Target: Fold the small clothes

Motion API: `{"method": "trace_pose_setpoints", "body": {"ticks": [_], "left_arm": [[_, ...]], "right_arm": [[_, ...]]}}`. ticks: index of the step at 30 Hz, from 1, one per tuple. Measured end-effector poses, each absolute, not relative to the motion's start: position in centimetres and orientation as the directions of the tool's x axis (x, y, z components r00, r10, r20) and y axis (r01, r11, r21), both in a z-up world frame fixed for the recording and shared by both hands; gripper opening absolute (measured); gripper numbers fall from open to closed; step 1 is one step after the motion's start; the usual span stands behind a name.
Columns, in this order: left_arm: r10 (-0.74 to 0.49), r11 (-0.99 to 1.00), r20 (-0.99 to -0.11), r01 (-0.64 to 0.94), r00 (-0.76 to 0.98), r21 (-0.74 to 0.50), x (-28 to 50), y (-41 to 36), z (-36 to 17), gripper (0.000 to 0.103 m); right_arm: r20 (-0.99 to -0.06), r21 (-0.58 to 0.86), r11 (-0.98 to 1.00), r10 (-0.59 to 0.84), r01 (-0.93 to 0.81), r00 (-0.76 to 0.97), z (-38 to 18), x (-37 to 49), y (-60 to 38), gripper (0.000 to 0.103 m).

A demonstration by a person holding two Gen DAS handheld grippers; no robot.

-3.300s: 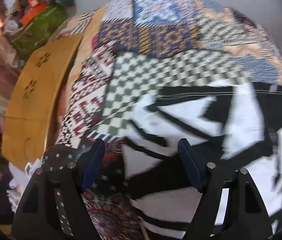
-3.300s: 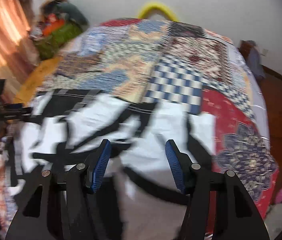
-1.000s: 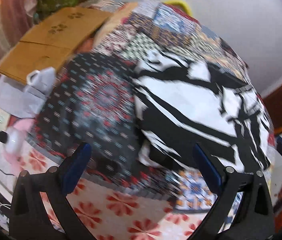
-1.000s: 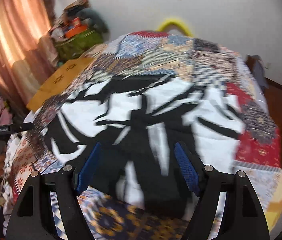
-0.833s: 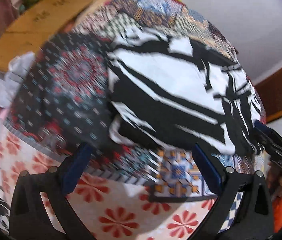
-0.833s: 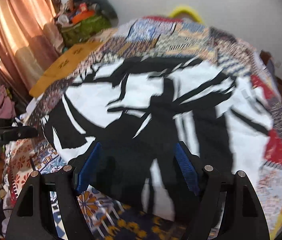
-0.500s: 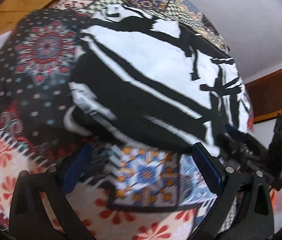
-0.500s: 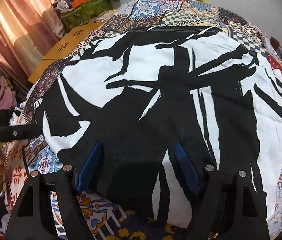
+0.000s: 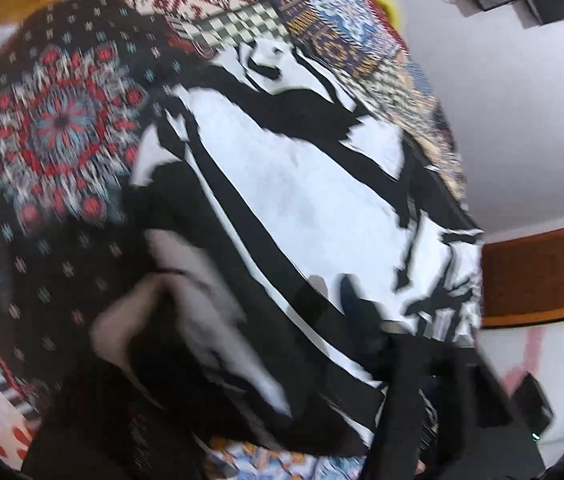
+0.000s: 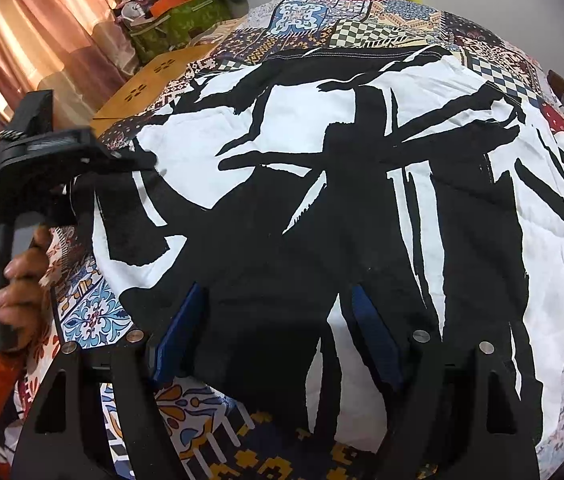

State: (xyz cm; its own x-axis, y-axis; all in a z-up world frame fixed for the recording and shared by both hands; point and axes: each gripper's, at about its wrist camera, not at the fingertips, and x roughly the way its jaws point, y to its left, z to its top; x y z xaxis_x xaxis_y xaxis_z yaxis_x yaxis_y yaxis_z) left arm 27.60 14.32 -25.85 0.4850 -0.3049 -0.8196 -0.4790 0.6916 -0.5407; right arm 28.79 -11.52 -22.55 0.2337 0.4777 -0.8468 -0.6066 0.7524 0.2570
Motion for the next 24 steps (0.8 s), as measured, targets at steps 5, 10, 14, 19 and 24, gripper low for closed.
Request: {"method": "trace_pose_setpoints", "body": {"ticks": [5, 10, 14, 19, 24], "left_arm": [[-0.202, 0.787, -0.848, -0.434, 0.489, -0.438, 27.5, 13.9, -24.5, 0.014], [0.045, 0.902, -0.828, -0.379, 0.559, -0.207, 26.6, 12.8, -19.5, 0.012], [0.24, 0.932, -0.728, -0.362, 0.642, -0.012, 26.5, 11.0, -14.7, 0.012], [0.265, 0.955, -0.587, -0.292, 0.765, 0.051, 27.7, 6.4, -9.3, 0.01], [0.055, 0.998, -0.543, -0.04, 0.838, 0.039, 28.9, -1.5, -6.0, 0.009]], "right_arm": [[-0.829, 0.282, 0.766, 0.498, -0.578, 0.256, -21.4, 28.7, -13.5, 0.072], [-0.807, 0.259, 0.856, 0.446, -0.447, 0.386, -19.8, 29.2, -19.2, 0.073], [-0.836, 0.208, 0.88, 0.387, -0.428, 0.39, -20.7, 28.9, -21.7, 0.073], [-0.854, 0.216, 0.873, 0.386, -0.436, 0.349, -22.9, 27.8, -22.0, 0.073], [-0.85, 0.229, 0.871, 0.397, -0.435, 0.346, -22.7, 27.4, -22.2, 0.073]]}}
